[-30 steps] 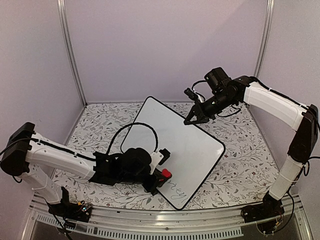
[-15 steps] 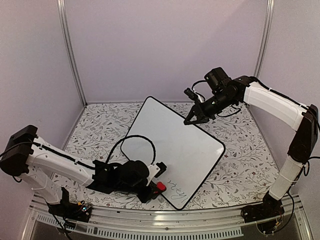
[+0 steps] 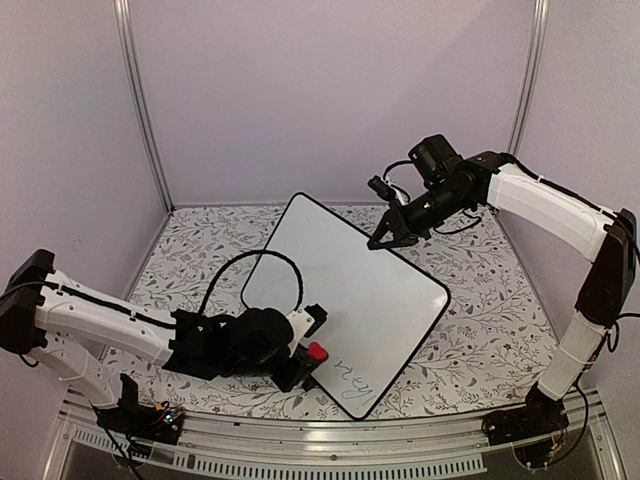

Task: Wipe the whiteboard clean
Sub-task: Erase the center of the whiteboard.

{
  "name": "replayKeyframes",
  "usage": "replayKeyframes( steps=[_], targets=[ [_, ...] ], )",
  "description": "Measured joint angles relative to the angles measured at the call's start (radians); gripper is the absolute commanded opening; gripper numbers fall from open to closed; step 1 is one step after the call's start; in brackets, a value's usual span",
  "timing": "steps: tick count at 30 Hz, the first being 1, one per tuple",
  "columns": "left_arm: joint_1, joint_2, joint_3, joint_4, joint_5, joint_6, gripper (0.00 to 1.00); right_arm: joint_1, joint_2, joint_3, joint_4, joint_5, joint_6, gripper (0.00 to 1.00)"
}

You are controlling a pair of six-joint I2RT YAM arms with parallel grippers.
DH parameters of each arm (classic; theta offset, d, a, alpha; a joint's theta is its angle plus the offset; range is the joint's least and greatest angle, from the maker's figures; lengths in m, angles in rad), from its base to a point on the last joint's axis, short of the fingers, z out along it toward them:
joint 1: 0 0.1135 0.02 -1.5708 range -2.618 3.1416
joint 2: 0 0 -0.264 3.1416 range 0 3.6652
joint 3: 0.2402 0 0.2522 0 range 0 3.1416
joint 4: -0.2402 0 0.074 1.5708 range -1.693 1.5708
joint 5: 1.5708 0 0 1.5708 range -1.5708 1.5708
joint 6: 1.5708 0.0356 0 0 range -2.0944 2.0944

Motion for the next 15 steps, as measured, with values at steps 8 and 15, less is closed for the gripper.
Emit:
replayKeyframes(
  steps=[8, 15],
  targets=[
    [0.000, 0.056, 0.095, -0.001, -0.059, 0.036, 0.00, 0.000, 0.000, 0.000, 0.000, 0.000, 0.000, 0.00],
    [0.002, 0.121, 0.104, 0.009, -0.045, 0.053, 0.00, -0.001, 0.000, 0.000, 0.000, 0.003, -0.001, 0.00]
  ],
)
